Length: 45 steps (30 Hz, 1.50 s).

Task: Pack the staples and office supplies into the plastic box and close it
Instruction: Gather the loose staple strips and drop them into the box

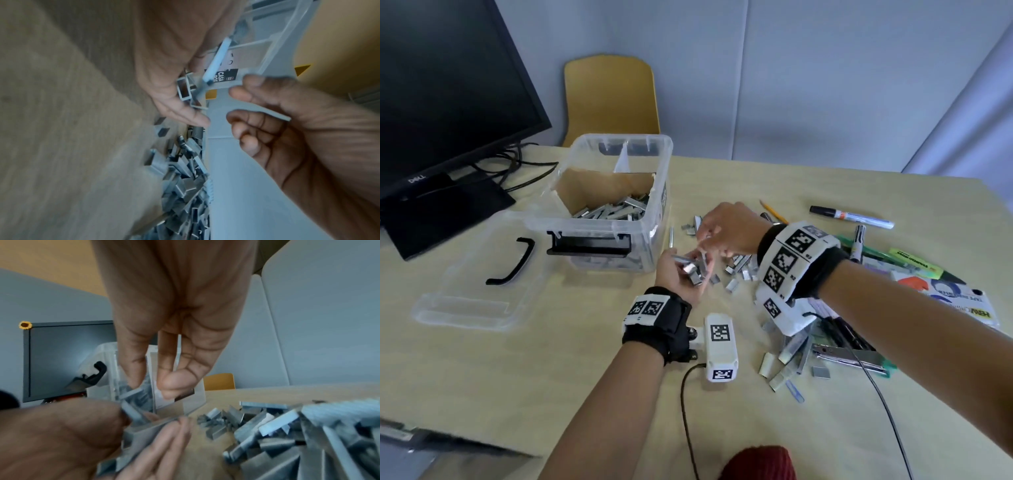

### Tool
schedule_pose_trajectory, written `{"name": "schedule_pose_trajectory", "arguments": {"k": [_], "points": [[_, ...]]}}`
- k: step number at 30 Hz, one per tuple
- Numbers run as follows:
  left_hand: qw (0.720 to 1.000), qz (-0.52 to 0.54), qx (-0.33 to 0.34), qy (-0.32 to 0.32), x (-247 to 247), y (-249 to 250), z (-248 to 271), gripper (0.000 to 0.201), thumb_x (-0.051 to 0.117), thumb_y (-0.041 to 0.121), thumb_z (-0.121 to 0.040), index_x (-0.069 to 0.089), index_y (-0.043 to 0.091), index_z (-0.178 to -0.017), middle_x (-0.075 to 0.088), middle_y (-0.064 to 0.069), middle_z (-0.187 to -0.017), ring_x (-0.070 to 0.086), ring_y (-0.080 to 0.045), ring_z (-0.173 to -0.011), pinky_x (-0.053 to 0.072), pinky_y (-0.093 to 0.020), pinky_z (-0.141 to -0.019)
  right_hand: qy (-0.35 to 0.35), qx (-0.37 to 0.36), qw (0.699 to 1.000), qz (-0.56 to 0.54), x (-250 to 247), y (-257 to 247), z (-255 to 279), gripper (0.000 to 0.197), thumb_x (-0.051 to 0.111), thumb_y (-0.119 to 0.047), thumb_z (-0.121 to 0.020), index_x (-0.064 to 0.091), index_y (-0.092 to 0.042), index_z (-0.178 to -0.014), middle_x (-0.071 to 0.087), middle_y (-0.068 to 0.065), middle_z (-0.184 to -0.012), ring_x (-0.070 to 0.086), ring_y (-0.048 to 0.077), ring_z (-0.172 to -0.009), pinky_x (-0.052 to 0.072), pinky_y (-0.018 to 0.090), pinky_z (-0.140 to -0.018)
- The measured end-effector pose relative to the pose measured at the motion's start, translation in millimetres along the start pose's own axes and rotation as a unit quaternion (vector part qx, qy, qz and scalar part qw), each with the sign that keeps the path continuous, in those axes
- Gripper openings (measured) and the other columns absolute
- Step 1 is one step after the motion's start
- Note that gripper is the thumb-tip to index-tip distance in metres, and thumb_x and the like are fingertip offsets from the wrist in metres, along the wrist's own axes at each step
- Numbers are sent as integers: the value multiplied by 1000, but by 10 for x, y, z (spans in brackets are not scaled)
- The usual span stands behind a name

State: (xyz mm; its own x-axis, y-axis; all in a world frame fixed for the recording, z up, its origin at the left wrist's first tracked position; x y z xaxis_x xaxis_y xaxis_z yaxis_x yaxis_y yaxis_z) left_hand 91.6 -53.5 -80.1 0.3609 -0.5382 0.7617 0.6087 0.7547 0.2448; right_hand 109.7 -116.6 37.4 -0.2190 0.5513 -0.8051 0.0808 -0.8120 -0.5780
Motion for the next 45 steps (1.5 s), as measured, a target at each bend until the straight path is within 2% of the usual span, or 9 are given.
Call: {"name": "schedule_pose_trajectory", "arguments": {"k": [5,17,22,27,31,33,36,41,45], "points": [[992,-126,-9,0,-121,128,-100,30,42,23,-95,52,10,-70,53,-1,-44,48,-8,-30,39,-13,-30,49,2,997,66,-175,150,55,10,61,-7,-81,69,-5,-87,54,-9,-68,56,9,-56,52,26,-67],[993,-60,16,-97,-115,217,-96,34,43,21,-97,48,8,-66,48,-2,-40,43,-8,-27,34,-11,-29,-73,5,975,209,466,297,233,13,69,-11,-74,67,-18,-84,70,6,-98,65,24,-96,50,39,-91],[995,-44,42,-73,-161,244,-124,30,47,17,-95,49,7,-67,48,-3,-42,47,-11,-29,40,-14,-31,-90,-21,942,323,668,195,210,28,62,-13,-83,65,-1,-109,63,8,-115,46,20,-116,24,15,-76],[995,-24,85,-51,-138,244,-53,29,42,14,-97,47,4,-70,51,-5,-49,50,-15,-37,49,-19,-43,-22,-13,968,249,428,126,118,21,65,-10,-77,69,1,-94,66,10,-98,62,28,-99,44,24,-66],[998,-2,41,-57,-54,148,-111,20,42,17,-96,50,3,-84,55,-8,-82,53,-17,-67,55,-30,-67,35,-51,992,114,184,-91,64,13,68,-8,-77,68,-6,-90,58,-4,-74,53,8,-67,39,14,-54],[998,-26,2,-57,-32,100,-147,22,44,20,-95,54,1,-90,63,-11,-82,60,-19,-63,55,-26,-51,40,-49,994,84,120,-111,-3,13,69,-10,-78,67,-7,-90,55,-8,-65,51,4,-57,39,12,-50],[991,-102,-36,-75,-22,91,-172,43,40,25,-95,59,2,-64,56,-3,-47,52,-10,-32,40,-12,-32,51,-25,994,92,46,7,-106,12,61,-5,-80,68,-1,-89,62,2,-65,59,12,-61,44,15,-54],[988,-136,-33,-60,-124,205,-191,57,37,23,-95,56,4,-44,49,-1,-40,44,-9,-26,30,-12,-25,-77,2,977,198,391,256,-148,14,61,-7,-79,69,-6,-91,71,11,-96,67,22,-88,54,31,-82],[989,-142,-7,-32,-184,299,-149,52,38,20,-95,52,5,-47,46,-1,-39,42,-9,-25,29,-11,-26,-144,-5,974,176,665,261,-79,18,72,-17,-76,67,-12,-92,69,13,-97,63,17,-75,52,22,-68]]}}
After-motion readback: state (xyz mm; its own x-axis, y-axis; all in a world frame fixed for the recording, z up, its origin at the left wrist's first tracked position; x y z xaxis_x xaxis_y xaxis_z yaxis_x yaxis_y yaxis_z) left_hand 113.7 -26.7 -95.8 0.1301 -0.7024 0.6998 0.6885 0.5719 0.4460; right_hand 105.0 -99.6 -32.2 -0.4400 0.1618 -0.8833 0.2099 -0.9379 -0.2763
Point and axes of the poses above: each hand's wrist, its own z-axis away from the middle knuckle, its own x-axis out of the palm, y = z × x, the point moved 9 cm from there along -z, towards the middle knuckle
